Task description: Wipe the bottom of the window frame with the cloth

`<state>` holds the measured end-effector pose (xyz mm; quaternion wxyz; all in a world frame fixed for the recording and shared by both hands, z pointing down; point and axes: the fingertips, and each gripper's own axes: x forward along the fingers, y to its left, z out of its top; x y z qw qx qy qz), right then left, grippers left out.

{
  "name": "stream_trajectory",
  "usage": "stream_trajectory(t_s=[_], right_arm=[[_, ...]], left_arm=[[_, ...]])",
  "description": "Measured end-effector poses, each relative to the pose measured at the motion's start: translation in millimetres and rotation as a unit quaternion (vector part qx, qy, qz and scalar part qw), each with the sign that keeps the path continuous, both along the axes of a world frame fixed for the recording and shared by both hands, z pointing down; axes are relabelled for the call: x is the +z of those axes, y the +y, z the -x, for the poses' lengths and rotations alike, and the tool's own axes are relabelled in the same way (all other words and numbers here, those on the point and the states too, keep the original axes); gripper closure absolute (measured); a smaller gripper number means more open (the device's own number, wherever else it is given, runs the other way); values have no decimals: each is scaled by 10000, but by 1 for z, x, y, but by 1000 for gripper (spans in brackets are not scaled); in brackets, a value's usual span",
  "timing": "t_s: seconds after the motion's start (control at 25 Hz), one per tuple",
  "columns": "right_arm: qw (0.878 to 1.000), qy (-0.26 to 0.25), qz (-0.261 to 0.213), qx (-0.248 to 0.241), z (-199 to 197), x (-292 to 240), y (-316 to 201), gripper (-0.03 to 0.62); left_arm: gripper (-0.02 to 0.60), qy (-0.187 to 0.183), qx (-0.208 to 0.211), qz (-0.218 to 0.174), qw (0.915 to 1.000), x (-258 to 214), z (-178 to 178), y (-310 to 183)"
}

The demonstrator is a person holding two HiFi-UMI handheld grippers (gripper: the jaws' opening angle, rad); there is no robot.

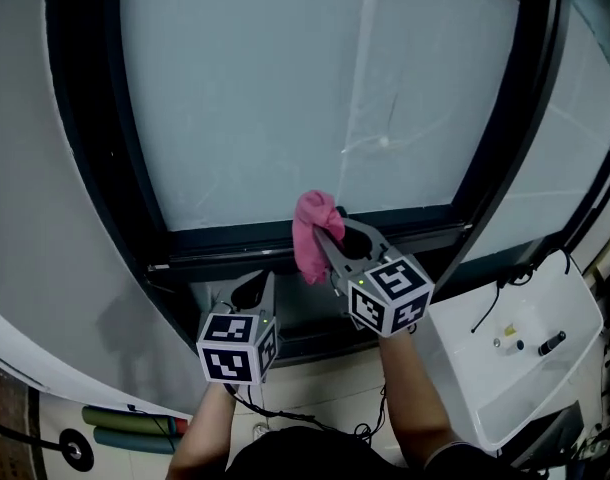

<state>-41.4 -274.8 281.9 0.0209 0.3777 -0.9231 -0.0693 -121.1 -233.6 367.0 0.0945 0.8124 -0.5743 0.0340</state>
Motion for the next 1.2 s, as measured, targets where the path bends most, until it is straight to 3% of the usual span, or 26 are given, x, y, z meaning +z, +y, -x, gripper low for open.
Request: stream_trajectory(t_s=[0.2,0.48,0.76,1.2], right_arm=[[9982,-214,168,533,-78,4,4,525],[9947,-186,484,891,-135,31,9,525],[9940,-134,602,901,-152,46,12,525],[9945,-126,583,858,-152,47,10,525]], left_arm=[[575,-33,192,0,9998,-3,-47,-1],[575,-95,140,90,9998,0,-73,2],[575,-146,179,227,9995,12,-95,9],[575,-146,164,203,9996,12,-97,8]])
